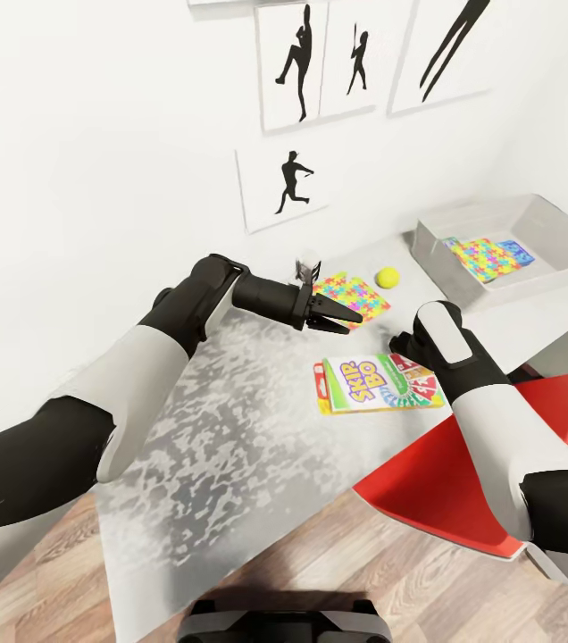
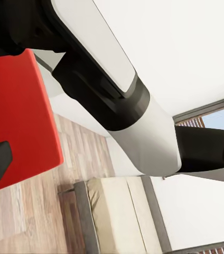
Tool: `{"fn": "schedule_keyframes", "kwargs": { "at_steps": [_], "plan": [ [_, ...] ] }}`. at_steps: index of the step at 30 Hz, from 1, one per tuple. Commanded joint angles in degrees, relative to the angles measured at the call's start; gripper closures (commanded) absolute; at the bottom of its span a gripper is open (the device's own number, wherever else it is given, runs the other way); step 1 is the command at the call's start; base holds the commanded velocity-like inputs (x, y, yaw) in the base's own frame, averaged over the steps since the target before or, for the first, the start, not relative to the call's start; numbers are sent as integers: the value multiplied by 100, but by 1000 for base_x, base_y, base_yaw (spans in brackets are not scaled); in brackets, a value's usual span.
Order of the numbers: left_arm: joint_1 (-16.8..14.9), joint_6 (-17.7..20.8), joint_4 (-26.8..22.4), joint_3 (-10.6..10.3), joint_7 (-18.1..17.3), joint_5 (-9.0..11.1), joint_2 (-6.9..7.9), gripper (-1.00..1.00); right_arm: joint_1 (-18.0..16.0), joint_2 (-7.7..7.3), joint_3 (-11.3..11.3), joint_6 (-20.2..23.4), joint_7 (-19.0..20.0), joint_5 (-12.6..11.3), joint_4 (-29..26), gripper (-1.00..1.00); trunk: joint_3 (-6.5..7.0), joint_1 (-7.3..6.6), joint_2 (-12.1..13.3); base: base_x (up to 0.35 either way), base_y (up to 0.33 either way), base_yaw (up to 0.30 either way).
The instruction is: Put all the toys in the child's room - the three board games (two on the bed and one on the table), the two jigsaw puzzles on the table, and the tennis ball on the table - inside the toy box on the table in the child's room.
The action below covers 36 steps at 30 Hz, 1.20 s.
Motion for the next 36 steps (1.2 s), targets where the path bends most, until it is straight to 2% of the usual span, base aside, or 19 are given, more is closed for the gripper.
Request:
{"fn": "schedule_keyframes", "kwargs": {
  "at_steps": [1,36],
  "plan": [
    [-6,58,7,-16,-12,25,0,-100,-5,-12,26,36,-49,-46,-7,-100,-8,3,-10,-60,192,0],
    [-5,58,7,-20,-10,24,0,-100,-5,21,26,36,-49,-47,-8,-100,-8,3,-10,-90,122,0]
  ]
}}
